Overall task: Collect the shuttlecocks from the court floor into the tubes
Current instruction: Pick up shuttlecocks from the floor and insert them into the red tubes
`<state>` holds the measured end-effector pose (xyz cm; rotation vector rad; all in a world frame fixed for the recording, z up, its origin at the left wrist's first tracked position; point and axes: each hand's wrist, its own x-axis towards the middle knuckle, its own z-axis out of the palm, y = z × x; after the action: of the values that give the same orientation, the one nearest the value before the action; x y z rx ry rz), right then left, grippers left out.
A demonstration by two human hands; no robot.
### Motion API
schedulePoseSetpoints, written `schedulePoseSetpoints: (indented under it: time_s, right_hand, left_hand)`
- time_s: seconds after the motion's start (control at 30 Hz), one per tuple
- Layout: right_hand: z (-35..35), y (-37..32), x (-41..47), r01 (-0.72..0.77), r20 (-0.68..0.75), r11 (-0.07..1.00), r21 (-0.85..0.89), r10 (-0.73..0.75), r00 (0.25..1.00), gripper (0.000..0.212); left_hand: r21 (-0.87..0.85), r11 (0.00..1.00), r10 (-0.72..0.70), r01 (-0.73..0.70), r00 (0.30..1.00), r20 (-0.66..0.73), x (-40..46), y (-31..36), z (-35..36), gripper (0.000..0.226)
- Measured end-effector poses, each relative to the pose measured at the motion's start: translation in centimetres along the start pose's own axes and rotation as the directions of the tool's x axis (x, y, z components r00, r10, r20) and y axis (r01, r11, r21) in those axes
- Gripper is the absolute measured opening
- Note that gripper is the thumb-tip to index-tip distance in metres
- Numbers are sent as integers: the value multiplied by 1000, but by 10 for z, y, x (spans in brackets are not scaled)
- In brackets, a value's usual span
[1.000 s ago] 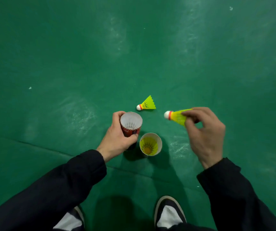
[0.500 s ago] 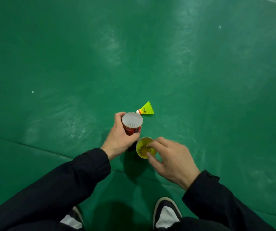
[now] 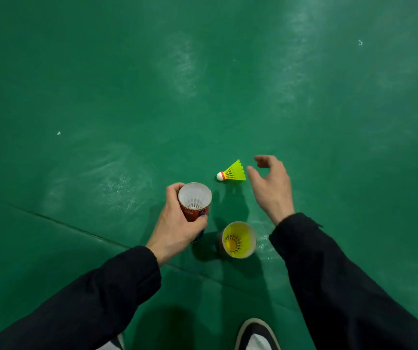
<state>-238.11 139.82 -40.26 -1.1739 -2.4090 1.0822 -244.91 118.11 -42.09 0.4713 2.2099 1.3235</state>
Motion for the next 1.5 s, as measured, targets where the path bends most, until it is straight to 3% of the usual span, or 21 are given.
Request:
schedulePoseSetpoints:
  time_s: [0.07,0.17,0.23,0.27,0.33,0.4,0.47,0.53,0.63,0.7,0.87,1.0,1.1,1.27,1.5]
  right_hand:
    - [30,22,32,-151,143,988,-30,153,978,54]
    - [51,38,37,-175,187,984,-31,177,966,32]
    - [38,27,18,-109,107,984,143,94,990,15]
    - [24,20,3,-42,50,973,225,31,998,10]
    - [-13,6,-34,217,-82,951,221,-204,976,7]
    - [-51,-5,-75,484,-116,870,91,-473,873,5]
    - [-71,-2,-106,643,-25,764,-56,-645,764,9]
    - [-70,10,-122,706,168,685,-178,-686,708,12]
    - [-52,22,-138,705,474,625,-335,-534,700,27]
    - [-42,23,-145,667,558,635,-389,-414,720,36]
    - [-31,20,-150,640,450,625,-446,-462,764,26]
    - [-17,19,-151,615,499,605,-505,-376,781,24]
    - [-18,9,-148,579,544,643,-501,-286,789,32]
    - [-21,-2,-141,557,592,679,-479,-219,776,24]
    - [-13,8,-141,480,491,701,-528,-209,846,31]
  left_hand:
    - [-9,1000,-15,15,1000,5,-3,-2,-5,68]
    - [-10,1000,-22,22,1000,-8,-6,-6,-13,67]
    - [0,1000,-14,14,999,-34,-6,-8,-17,66]
    - [6,1000,-11,12,999,-50,-6,-9,-17,66]
    - [23,1000,-5,6,998,-67,-6,-8,-14,66]
    - [31,999,18,-16,998,-52,-5,-6,-8,67]
    - [32,998,56,-55,998,-34,-5,-1,0,67]
    - [31,995,91,-91,996,-24,-5,4,6,68]
    - [28,992,127,-127,992,-9,-7,10,12,67]
    - [26,990,139,-139,990,-4,-8,11,13,67]
    - [15,989,150,-150,989,-8,-7,9,13,67]
    - [19,988,155,-155,988,-4,-9,7,13,67]
    - [22,988,154,-154,988,5,-9,5,14,67]
    - [43,989,143,-144,989,27,-9,1,16,68]
    - [129,974,170,-186,978,125,-10,-11,10,68]
